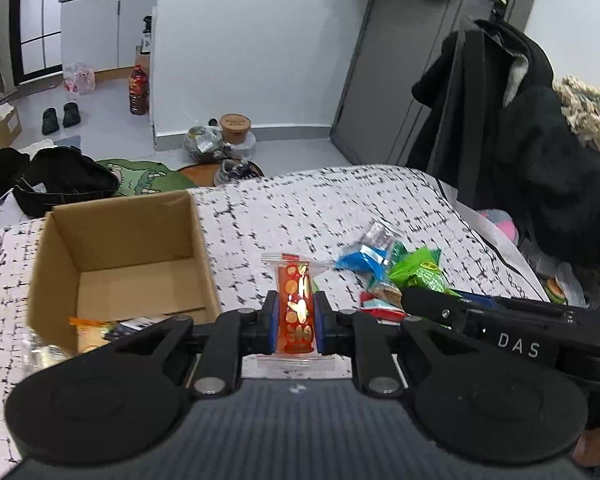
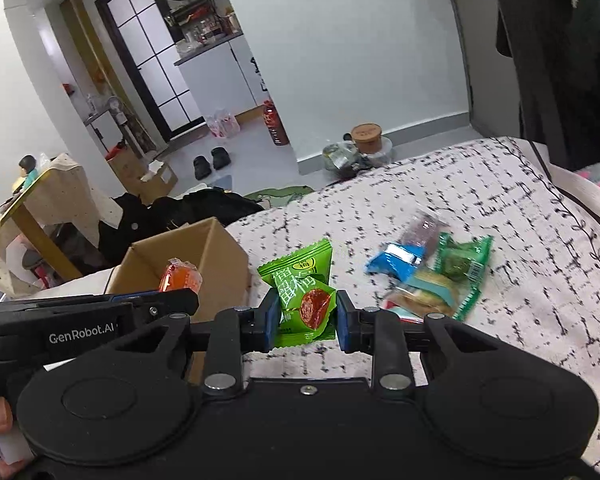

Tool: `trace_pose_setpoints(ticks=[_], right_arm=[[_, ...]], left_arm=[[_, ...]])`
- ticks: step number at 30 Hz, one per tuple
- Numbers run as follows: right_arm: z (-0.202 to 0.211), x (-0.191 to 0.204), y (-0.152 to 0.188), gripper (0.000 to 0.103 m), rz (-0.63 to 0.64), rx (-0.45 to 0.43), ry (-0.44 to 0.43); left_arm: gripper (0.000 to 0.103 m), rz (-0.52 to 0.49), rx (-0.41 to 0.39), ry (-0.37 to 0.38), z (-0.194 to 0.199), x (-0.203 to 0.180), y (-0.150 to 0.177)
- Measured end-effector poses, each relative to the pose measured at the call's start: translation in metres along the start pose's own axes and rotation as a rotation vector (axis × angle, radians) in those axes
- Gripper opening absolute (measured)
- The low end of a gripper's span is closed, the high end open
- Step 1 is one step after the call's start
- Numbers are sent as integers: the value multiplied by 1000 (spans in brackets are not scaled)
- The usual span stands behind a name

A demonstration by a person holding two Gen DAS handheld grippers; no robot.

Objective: Organize snacks
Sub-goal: 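Carry the orange candy bar and green packet in both tools over the box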

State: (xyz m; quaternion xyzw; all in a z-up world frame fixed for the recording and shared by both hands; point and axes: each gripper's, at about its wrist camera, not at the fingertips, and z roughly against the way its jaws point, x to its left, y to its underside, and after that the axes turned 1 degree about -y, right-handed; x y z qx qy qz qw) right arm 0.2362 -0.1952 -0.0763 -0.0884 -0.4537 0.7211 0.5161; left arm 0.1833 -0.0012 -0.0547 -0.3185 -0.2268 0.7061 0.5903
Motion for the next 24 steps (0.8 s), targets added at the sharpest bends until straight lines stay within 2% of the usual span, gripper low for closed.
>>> trace_pose_setpoints(ticks=[6, 24], right_arm=[[-4, 19, -5, 28, 24, -2, -24], [-31, 84, -8, 28, 96, 34, -119]], left_arm=[[16, 19, -34, -34, 10, 19, -3], [16, 161, -77, -132, 31, 99, -3]])
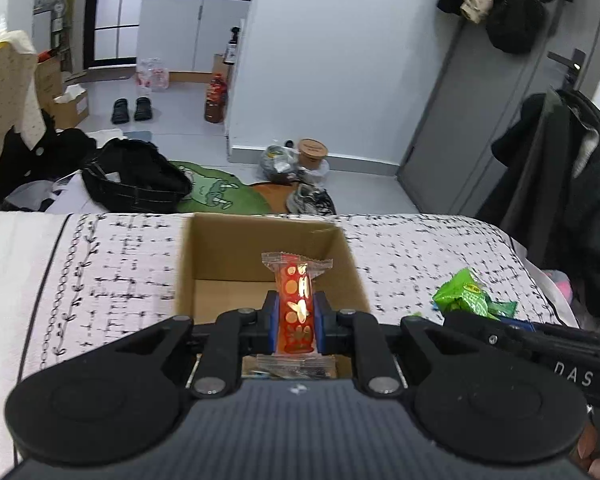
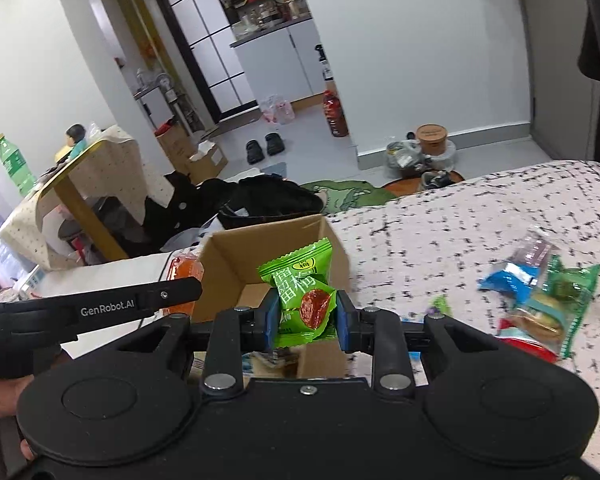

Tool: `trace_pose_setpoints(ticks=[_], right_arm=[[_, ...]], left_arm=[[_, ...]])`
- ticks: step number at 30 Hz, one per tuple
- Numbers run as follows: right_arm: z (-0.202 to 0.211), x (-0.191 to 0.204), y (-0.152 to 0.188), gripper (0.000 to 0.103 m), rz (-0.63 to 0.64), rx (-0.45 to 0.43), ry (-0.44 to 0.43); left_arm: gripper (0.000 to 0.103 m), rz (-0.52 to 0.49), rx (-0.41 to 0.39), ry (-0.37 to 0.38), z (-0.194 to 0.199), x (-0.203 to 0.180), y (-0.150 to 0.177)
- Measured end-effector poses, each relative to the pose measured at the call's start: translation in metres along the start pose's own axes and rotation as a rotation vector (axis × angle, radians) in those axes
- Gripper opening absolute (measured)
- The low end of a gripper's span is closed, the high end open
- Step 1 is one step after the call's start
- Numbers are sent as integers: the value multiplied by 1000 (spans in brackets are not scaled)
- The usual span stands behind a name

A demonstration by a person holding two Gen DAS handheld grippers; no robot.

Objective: Organize snacks
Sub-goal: 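Carry the orange candy bar and green packet in both tools over the box, then open the right tool to drop the green packet while the left tool drops the orange bar into the box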

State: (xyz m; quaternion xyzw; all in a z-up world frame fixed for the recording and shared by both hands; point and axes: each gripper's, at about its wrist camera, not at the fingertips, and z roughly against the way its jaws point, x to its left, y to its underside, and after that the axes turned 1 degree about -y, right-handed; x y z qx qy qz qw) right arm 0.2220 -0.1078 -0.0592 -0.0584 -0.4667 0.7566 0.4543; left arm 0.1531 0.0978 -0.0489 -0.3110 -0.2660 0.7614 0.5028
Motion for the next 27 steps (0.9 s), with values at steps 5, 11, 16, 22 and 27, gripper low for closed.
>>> trace_pose_setpoints(ticks=[5, 11, 16, 22, 27], right_arm=[[-9, 13, -2, 28, 4, 2, -20], [-18, 23, -1, 28, 14, 16, -27], [-24, 28, 2, 45, 42, 54, -41], [-22, 14, 2, 49, -9, 55, -8], [-19, 5, 3, 49, -24, 57, 7]], left_arm=[[16, 24, -5, -19, 3, 18, -2], [16, 38, -6, -31, 6, 32, -4], [16, 44, -2, -29, 4, 39, -5], [16, 45, 7, -24, -5, 40, -5], [16, 50, 13, -17, -13, 39, -6]])
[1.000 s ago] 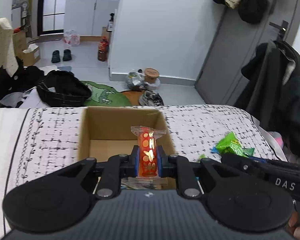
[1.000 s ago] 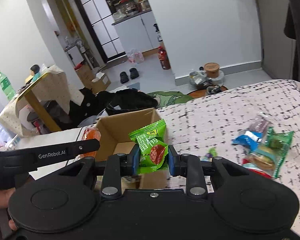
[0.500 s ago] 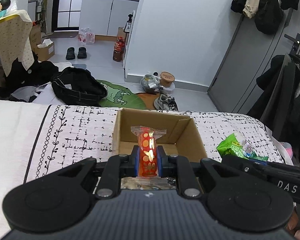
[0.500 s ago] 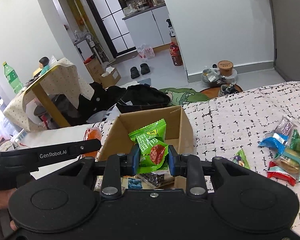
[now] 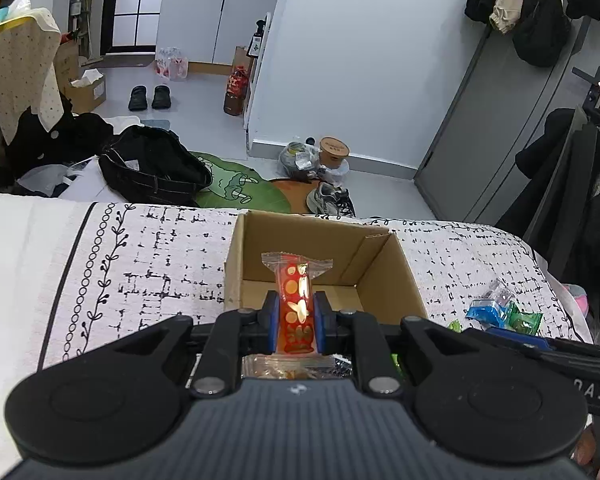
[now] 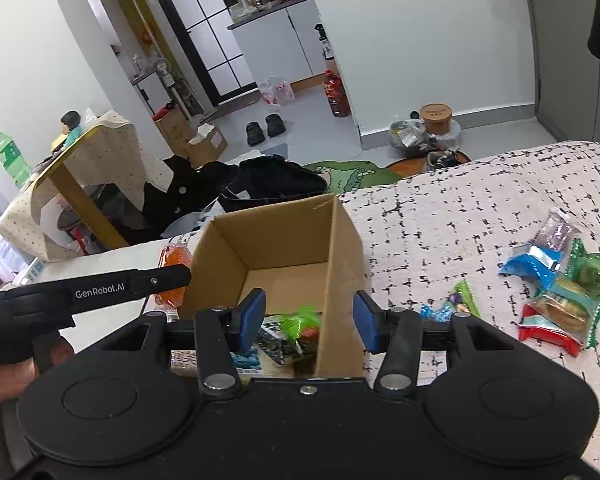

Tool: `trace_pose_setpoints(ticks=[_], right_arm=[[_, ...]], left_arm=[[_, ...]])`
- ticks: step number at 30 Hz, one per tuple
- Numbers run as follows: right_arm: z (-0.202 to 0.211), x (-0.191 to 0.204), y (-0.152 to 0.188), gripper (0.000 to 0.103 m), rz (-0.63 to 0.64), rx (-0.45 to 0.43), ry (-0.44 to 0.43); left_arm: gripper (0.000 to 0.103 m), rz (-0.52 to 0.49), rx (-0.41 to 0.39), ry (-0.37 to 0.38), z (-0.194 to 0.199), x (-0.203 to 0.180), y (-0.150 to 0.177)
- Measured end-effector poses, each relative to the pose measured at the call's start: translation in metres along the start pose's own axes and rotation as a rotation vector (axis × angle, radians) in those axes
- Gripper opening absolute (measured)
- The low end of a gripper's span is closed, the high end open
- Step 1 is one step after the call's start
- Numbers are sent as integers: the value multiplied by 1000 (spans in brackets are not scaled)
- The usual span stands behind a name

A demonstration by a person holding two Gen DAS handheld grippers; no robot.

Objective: Organize snacks
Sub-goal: 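Open the right tool to drop the green packet while the left tool drops the orange bar into the box, then move both open tools back over the remaining snacks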

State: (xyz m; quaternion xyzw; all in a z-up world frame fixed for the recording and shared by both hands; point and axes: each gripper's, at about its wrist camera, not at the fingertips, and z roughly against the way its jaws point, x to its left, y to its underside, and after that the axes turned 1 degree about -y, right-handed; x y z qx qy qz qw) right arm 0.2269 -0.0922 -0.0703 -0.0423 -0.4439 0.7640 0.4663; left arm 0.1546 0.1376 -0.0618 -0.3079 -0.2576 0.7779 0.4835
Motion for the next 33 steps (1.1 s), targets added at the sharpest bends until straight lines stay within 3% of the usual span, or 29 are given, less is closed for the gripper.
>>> trace_pose_setpoints(ticks=[5, 16, 20, 25, 33], right_arm=[[4, -7, 3, 51, -13, 3, 9], [17, -29, 12, 63, -47, 3, 42], [23, -38, 14, 74, -49, -7, 67], [32, -51, 15, 84, -61, -22, 104], [44, -67, 16, 93, -63, -44, 137]], left_arm=[[17, 6, -2, 14, -5, -3, -2], [44, 13, -4, 11, -2, -12, 0], [48, -1, 9, 13, -2, -20, 4], [67, -15, 21, 24, -1, -32, 11], [73, -25, 52, 30, -3, -54, 20]])
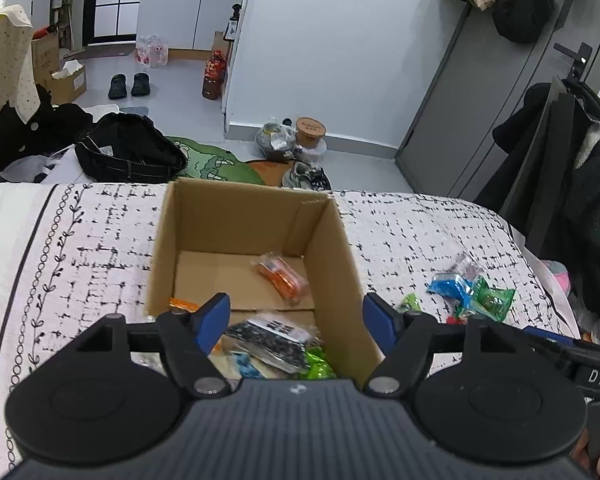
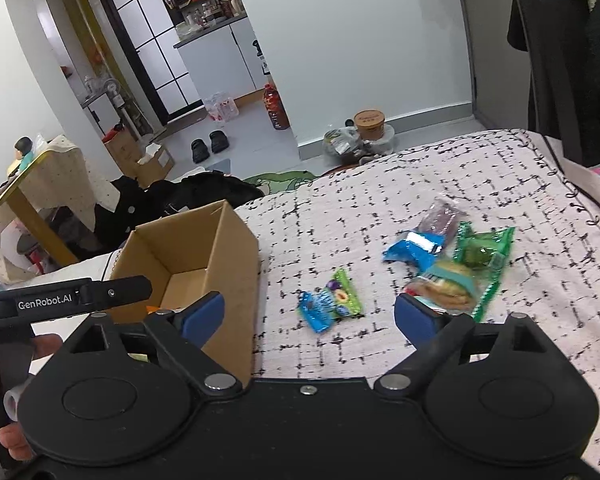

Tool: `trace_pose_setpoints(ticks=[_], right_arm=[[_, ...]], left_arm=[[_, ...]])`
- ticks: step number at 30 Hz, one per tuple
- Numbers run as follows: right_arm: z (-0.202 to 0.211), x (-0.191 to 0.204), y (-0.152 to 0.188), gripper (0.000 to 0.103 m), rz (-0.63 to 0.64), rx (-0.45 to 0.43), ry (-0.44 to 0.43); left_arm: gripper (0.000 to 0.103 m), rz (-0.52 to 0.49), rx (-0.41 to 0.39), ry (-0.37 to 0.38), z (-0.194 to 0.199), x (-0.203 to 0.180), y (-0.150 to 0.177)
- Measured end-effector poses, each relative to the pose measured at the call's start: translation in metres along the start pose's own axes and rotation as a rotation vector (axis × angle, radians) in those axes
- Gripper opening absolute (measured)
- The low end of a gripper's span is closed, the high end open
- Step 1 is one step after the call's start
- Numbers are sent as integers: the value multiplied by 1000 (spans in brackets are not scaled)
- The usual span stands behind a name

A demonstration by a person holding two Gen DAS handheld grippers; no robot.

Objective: Organize snacks
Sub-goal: 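Move both open tools back over the remaining snacks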

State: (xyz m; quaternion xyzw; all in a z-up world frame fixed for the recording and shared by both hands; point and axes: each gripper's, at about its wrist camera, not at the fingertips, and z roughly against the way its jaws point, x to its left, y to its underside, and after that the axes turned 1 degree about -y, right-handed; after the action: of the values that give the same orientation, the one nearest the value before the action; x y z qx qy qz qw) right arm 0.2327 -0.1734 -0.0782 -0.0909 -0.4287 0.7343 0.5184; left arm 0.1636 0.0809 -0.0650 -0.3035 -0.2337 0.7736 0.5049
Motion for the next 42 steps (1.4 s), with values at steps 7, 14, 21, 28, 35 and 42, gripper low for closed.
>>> trace_pose_setpoints(ticks=[7, 14, 21, 28, 35, 42], right_arm=[[6, -16, -1, 98, -11, 1, 15], [12, -38, 2, 101, -31, 15, 20], [17, -57, 4, 103, -55, 27, 34], [19, -79, 6, 103, -83, 33, 53], [17, -96, 7, 103, -105, 34, 65], [13, -113, 5, 100, -129, 36, 73]], left_arm=[[86, -8, -9, -12, 0, -17, 3], [97, -36, -1, 12, -5, -38, 7], [103, -65, 13, 35, -11, -59, 12], [103, -95, 26, 59, -19, -80, 12], [103, -138, 37, 89, -30, -104, 14], [100, -137, 60, 109, -45, -115, 15]])
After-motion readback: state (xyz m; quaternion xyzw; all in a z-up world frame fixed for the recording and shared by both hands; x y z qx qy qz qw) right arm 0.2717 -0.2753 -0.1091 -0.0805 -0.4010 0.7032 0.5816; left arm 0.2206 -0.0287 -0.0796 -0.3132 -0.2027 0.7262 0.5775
